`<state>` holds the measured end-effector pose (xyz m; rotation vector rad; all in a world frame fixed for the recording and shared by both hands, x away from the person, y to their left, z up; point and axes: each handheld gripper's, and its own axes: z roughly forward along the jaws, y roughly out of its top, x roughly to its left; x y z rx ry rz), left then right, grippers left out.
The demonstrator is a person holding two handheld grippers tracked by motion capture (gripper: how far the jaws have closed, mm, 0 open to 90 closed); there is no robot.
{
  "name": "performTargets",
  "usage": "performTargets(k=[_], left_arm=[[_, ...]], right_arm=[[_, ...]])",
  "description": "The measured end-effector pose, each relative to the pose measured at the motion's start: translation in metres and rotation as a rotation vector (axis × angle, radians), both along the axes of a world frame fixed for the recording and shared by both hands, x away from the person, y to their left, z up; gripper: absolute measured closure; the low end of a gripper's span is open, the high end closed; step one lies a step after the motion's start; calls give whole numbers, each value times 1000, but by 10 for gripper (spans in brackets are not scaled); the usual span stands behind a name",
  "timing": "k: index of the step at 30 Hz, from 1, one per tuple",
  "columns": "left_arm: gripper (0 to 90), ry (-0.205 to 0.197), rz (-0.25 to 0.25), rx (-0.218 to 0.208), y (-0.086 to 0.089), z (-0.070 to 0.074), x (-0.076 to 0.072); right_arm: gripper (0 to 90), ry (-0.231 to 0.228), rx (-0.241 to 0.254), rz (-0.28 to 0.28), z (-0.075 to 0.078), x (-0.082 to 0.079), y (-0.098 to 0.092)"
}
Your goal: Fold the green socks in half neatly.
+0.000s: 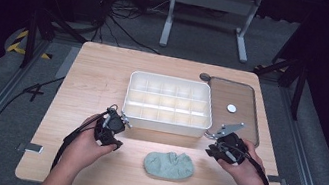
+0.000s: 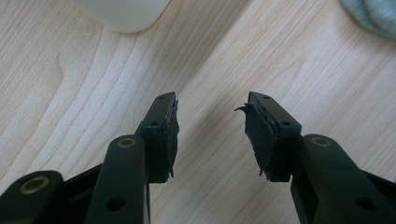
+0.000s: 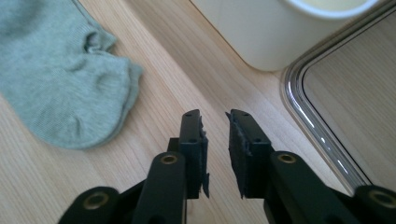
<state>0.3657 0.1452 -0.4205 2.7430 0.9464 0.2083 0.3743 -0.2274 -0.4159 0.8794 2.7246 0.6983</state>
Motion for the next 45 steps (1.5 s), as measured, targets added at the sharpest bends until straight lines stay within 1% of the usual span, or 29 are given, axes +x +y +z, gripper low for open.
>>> performTargets(k=[2,3,5,6,7,8,10,11,13,15,17,19,20,22,23,24,25,28,30,33,35,36,37,38,40,42,43,44,45], left_arm=[[518,16,13,-25,1,1,-1],[521,16,13,-25,1,1,-1],[527,17,7,-65,-1,6,-2],[545,20,10,-85,-2,8,-3],[559,26,3,-111,-3,11,-4],[561,22,-8,-133,-5,14,-4],[576,41,-9,-172,-6,17,-7],[595,42,-27,-180,-8,19,-9],[607,48,-50,-190,-11,22,-12],[592,48,-49,-195,-15,25,-16],[582,51,-51,-210,-20,30,-20],[565,59,-41,-228,-24,33,-22],[565,63,-39,-233,-26,34,-23],[566,71,-49,-241,-31,33,-24],[574,79,-61,-241,-32,32,-25],[594,91,-69,-236,-34,31,-25],[599,91,-69,-236,-34,31,-25],[623,104,-93,-216,-41,27,-25],[624,107,-117,-216,-46,25,-26],[624,118,-137,-245,-54,21,-27],[626,128,-121,-251,-56,18,-28],[622,128,-121,-251,-56,18,-28],[622,129,-107,-262,-57,16,-29],[615,136,-96,-267,-57,16,-29],[603,136,-84,-270,-58,14,-28],[600,137,-89,-265,-59,12,-28],[599,141,-87,-262,-60,11,-28],[598,156,-75,-258,-61,7,-27],[591,156,-75,-258,-61,7,-27]], right_arm=[[702,8,19,-4,1,-1,1],[702,8,19,-4,1,-1,1],[691,9,24,-2,0,-3,2],[691,8,27,-4,0,-3,2],[691,11,31,-1,0,-4,2],[691,6,32,6,0,-5,4],[690,2,35,12,1,-8,6],[687,-5,52,20,3,-8,7],[682,24,82,18,5,-8,8],[682,22,82,17,6,-10,9],[672,21,81,25,6,-12,9],[655,4,76,27,6,-15,10],[648,-3,77,39,6,-16,10],[639,-7,75,37,7,-19,11],[641,-19,76,39,7,-20,10],[664,-19,85,36,7,-21,11],[664,-19,85,36,7,-21,11],[730,-2,119,54,8,-27,12],[753,10,124,63,7,-29,15],[794,25,128,90,6,-34,25],[823,35,127,120,4,-38,35],[823,35,127,120,4,-38,35],[834,40,129,132,3,-39,38],[849,47,137,148,2,-41,43],[865,55,145,173,-1,-44,51],[876,69,145,186,-6,-45,58],[879,76,145,196,-9,-46,61],[880,82,139,205,-12,-46,65],[880,82,139,205,-12,-46,65]])
